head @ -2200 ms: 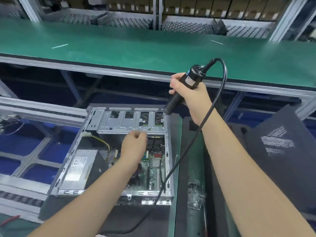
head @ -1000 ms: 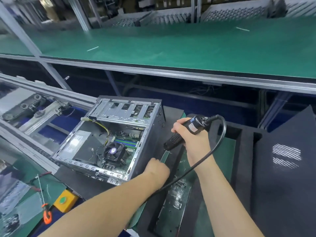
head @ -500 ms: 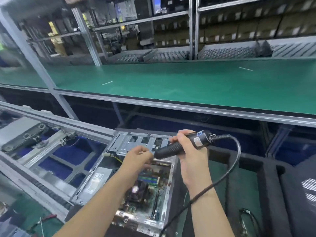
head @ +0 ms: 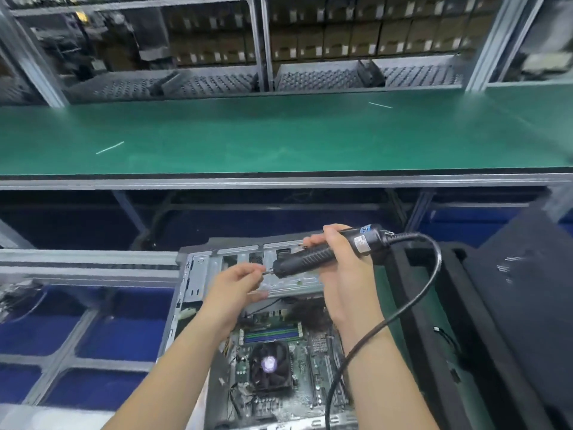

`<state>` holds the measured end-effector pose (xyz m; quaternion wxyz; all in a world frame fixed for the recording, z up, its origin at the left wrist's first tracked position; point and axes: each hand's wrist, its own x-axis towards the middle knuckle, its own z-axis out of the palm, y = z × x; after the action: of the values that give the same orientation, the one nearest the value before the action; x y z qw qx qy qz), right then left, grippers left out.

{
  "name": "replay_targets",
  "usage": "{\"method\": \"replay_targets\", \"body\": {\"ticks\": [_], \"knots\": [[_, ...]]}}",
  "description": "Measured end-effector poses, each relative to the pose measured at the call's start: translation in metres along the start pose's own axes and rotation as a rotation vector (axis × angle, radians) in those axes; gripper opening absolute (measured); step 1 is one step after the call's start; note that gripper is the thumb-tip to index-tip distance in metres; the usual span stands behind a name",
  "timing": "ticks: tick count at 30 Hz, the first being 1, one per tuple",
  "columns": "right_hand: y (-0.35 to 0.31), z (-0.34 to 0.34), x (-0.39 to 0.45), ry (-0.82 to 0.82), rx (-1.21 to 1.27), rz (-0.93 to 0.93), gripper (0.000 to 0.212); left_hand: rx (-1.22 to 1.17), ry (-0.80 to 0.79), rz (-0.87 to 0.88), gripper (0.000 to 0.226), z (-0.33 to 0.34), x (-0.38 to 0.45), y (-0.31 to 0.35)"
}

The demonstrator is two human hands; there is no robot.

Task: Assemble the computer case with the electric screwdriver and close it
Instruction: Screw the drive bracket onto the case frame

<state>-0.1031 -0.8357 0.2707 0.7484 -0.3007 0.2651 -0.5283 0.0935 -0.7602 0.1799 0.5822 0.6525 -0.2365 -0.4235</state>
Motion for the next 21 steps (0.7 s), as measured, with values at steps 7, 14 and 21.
{"method": "replay_targets", "body": {"ticks": [7,14,21], "knots": [[-0.008,0.003,0.020,0.030,-0.026,0.001,0.006,0.017,-0.014,0.042,0.015,0.008,0.014,0.009],[-0.016,0.004,0.034,-0.015,-0.050,0.021,0.007,0.160,-0.025,0.114,0.022,0.013,0.020,0.024],[-0.019,-0.004,0.039,-0.038,-0.040,0.032,0.007,0.380,-0.123,0.160,0.030,0.017,0.020,0.038]]}}
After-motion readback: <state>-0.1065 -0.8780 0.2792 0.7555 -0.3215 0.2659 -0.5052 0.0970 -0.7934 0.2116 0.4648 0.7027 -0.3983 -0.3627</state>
